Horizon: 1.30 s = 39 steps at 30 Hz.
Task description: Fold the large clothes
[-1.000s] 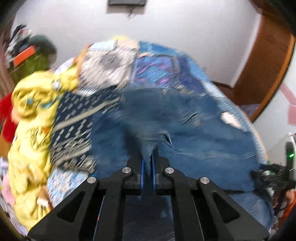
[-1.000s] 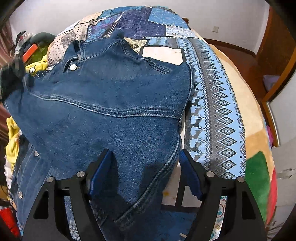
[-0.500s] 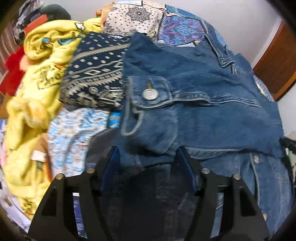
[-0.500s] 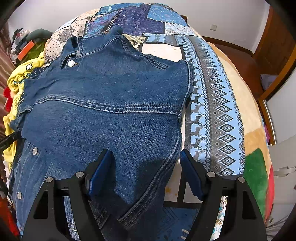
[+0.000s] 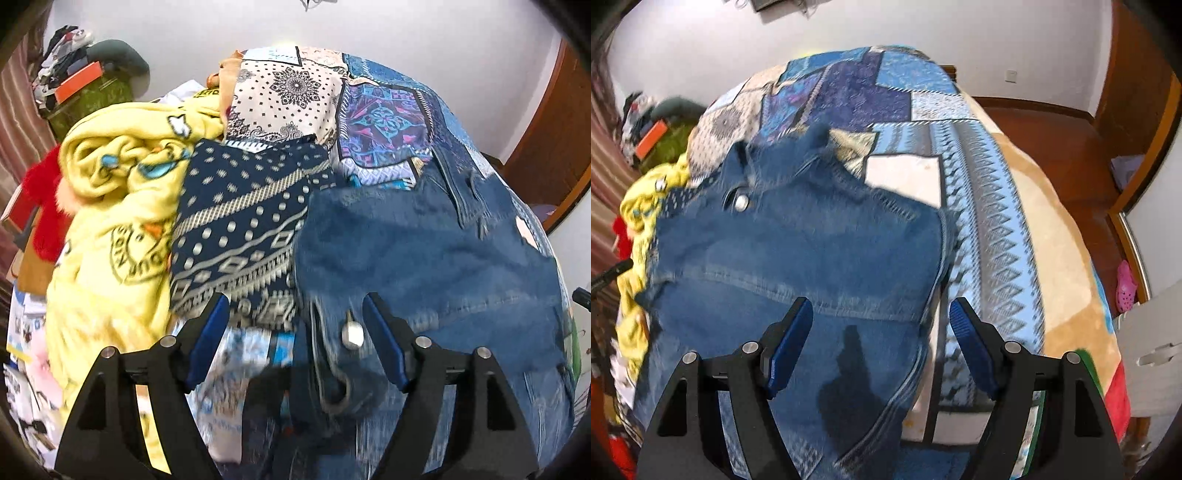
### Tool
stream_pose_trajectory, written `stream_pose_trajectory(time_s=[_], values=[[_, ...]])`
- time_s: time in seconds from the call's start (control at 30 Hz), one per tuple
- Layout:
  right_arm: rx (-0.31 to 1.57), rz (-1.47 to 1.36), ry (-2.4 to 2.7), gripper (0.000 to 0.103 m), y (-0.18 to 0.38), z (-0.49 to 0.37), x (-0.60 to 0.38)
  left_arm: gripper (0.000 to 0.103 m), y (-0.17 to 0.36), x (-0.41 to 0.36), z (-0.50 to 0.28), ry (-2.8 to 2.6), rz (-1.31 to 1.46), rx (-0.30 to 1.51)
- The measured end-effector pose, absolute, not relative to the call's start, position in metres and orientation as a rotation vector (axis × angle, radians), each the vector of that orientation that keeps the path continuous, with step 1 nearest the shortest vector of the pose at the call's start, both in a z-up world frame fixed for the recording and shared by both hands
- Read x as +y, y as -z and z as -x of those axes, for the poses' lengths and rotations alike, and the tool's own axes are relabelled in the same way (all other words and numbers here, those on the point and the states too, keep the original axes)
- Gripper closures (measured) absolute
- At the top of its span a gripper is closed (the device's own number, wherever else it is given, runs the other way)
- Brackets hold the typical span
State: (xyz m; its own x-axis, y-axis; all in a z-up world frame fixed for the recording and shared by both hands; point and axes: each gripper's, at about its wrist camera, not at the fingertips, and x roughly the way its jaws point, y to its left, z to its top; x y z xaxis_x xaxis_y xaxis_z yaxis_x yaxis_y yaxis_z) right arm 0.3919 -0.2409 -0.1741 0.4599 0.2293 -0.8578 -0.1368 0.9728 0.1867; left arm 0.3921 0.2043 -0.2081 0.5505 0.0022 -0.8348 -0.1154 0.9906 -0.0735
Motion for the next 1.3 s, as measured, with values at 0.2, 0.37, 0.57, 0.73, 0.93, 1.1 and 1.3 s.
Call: stream_pose_trajectory(time_s=[0.2, 0.37, 0.57, 0.73, 0.93, 1.1, 1.3], values=[[1.081, -0.124, -0.18, 0.029, 0.188, -0.417, -0.257, 0.029, 0.228, 0.212, -0.435, -0.042, 0.216, 1.025], [1.102, -0.165, -0.188, 0.03, 0.205, -0.436, -0.265, 0.035, 0.249, 0.218, -0.462, -0.018, 0.278, 1.054], [1.12, -0.243, -0.213, 0.06, 0.22, -0.452, -0.269, 0.079, 0.268, 0.219, -0.485, 0.07, 0.353, 1.079], [1.091, -0.287, -0.201, 0.087, 0.218, -0.463, -0.269, 0.092, 0.271, 0.22, -0.493, 0.07, 0.424, 1.086], [1.018, -0.183, -0.236, 0.089, 0.179, -0.489, -0.249, 0.095, 0.237, 0.228, -0.49, 0.035, 0.426, 1.013], [0.938, -0.129, -0.264, 0.089, 0.148, -0.514, -0.227, 0.095, 0.207, 0.237, -0.492, -0.001, 0.379, 0.933], [0.958, -0.102, -0.234, 0.089, 0.17, -0.545, -0.205, 0.095, 0.237, 0.248, -0.518, -0.064, 0.327, 1.006]])
